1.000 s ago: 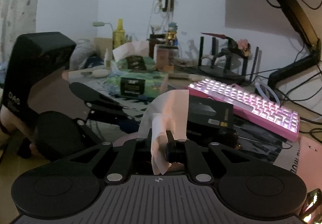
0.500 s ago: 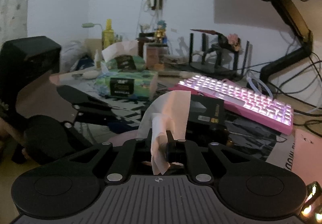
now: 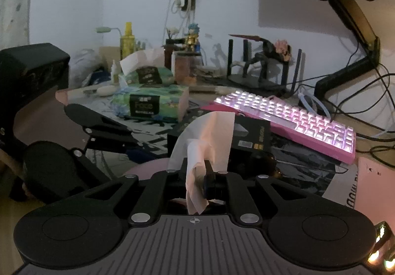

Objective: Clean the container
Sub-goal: 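Press the tissue onto the mouse shell and wipe with the right gripper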

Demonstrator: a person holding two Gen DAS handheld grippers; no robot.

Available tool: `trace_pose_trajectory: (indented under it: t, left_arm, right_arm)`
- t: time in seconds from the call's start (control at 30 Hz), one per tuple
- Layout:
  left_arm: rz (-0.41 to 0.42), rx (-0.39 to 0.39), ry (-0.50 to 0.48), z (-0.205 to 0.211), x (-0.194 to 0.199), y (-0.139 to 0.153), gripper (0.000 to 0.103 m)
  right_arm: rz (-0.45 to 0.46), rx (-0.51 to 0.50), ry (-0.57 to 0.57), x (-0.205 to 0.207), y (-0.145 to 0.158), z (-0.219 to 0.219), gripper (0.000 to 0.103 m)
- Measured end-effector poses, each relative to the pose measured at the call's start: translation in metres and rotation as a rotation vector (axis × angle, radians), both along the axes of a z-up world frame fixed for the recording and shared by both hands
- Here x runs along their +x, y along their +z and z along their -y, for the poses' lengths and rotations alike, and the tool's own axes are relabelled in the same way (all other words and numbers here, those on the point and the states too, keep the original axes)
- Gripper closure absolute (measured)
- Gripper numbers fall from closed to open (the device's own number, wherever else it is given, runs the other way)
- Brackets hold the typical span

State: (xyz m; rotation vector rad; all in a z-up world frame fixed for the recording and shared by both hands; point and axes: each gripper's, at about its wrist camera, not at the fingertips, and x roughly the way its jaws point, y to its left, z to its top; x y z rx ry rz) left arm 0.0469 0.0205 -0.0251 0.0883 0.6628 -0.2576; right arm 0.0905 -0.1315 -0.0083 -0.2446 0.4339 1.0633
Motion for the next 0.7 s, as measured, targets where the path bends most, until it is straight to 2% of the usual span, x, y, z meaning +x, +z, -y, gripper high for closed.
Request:
trace_pose_trajectory:
  t: [0.33, 0.7]
  left_arm:
    - [0.0, 0.001, 0.0, -0.0001, 0.0, 0.0, 0.043]
    - [0.0, 0.001, 0.0, -0.0002, -0.0002, 0.0, 0.043]
  right_arm:
    - [0.012, 0.011, 0.058, -0.0098, 0.0025, -0.0037, 0.091]
    - [-0.009, 0.015, 0.023, -0.0051, 0.0034, -0.0005, 0.091]
